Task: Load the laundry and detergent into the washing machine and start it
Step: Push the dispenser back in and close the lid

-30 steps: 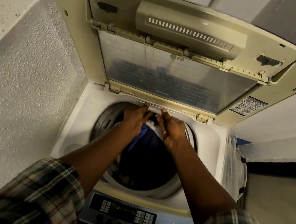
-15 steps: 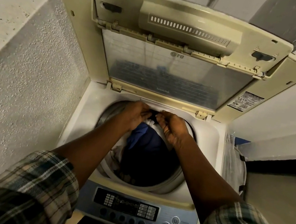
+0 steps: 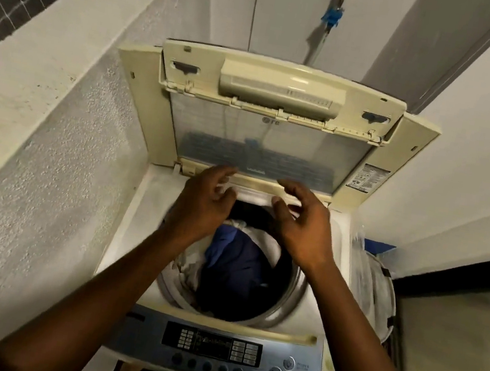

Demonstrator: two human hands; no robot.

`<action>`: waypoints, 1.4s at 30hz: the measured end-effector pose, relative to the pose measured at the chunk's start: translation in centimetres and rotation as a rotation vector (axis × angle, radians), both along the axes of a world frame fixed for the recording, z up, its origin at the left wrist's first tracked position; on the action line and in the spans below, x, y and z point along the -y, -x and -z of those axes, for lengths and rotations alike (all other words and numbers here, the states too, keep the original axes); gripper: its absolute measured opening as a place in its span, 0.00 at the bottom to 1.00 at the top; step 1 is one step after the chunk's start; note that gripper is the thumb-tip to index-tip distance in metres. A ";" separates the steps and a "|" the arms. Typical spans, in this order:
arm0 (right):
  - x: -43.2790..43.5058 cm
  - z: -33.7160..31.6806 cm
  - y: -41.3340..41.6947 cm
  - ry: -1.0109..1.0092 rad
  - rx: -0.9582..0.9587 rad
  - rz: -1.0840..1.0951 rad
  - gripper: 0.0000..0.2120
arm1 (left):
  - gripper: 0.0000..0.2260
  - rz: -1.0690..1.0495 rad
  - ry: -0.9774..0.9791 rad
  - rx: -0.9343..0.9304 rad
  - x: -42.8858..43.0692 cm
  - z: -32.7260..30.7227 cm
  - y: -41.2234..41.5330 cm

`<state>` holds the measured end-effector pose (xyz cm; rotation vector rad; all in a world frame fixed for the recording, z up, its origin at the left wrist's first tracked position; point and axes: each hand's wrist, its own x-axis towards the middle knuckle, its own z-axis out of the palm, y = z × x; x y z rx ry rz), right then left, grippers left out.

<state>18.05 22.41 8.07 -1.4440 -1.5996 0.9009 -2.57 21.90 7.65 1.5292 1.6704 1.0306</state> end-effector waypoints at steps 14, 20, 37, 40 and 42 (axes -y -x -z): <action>-5.8 -13.1 0.3 -0.532 0.747 -0.040 0.32 | 0.27 0.094 -0.504 -0.686 -6.5 -11.6 0.5; -8.4 -11.9 1.5 -0.439 0.875 -0.053 0.35 | 0.30 0.139 -0.363 -0.821 -8.6 -11.1 0.9; 0.9 -9.9 -0.4 -0.644 0.790 -0.055 0.23 | 0.27 -0.093 -0.442 -0.962 2.1 -8.9 -2.0; 3.5 -9.6 -1.1 -0.647 0.748 -0.111 0.22 | 0.27 -0.113 -0.435 -1.009 5.1 -8.7 -2.3; 5.1 -9.3 -1.4 -0.635 0.755 -0.146 0.23 | 0.27 -0.080 -0.415 -1.063 6.8 -8.6 -1.9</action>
